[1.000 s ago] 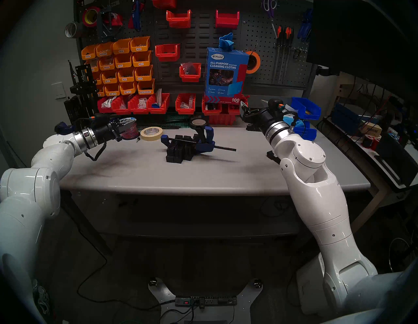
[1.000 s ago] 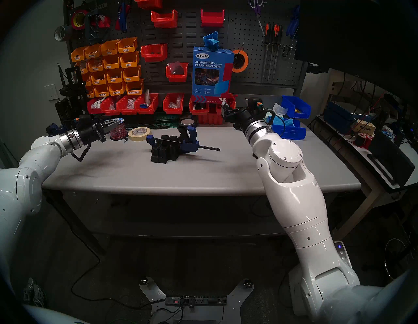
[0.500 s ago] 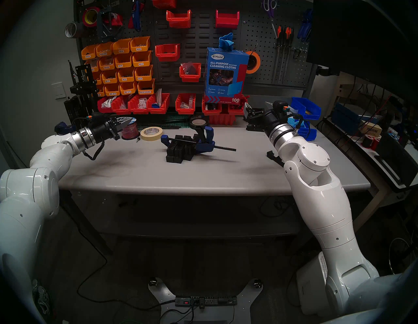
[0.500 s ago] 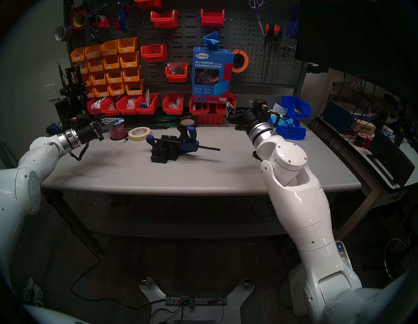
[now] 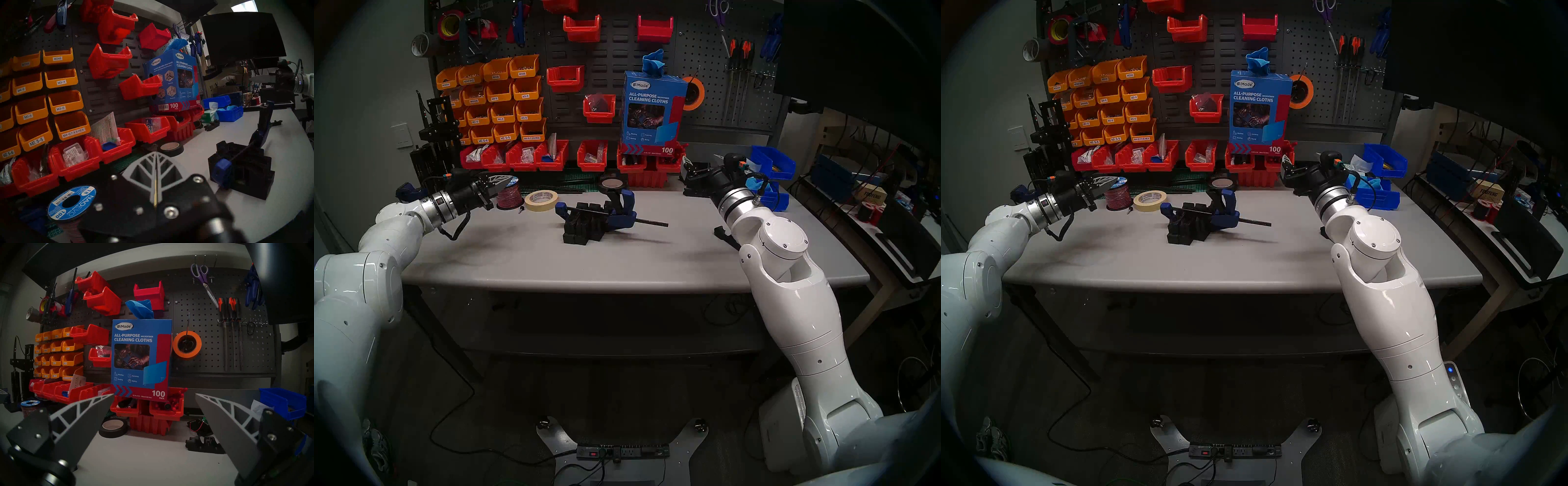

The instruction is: Clamp the two 3D printed pieces together with the clamp

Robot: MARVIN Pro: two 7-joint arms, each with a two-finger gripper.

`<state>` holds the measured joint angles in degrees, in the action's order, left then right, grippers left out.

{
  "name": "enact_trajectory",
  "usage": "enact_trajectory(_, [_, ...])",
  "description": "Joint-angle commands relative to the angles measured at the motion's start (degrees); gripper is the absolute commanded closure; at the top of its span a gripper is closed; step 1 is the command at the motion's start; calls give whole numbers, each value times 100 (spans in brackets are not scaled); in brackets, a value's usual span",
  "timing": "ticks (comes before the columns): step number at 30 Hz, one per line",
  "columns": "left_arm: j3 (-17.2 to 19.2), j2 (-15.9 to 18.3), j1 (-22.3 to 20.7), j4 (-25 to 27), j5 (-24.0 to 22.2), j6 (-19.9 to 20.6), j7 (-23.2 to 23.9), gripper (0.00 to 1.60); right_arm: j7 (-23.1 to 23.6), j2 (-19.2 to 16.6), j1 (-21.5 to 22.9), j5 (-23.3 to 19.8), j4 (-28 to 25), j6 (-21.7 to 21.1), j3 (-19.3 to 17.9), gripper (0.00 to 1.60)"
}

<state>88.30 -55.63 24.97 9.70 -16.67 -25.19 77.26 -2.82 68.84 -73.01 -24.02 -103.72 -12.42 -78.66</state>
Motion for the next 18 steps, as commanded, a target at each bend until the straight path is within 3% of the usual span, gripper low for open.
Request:
enact_trajectory(1, [77, 15, -228, 108, -77, 14, 3, 160, 15, 6, 131, 11, -205, 49, -20, 0])
enact_trajectory(18, [96, 14, -228, 106, -63, 13, 9, 160, 6, 1, 131, 10, -207, 50, -14, 0])
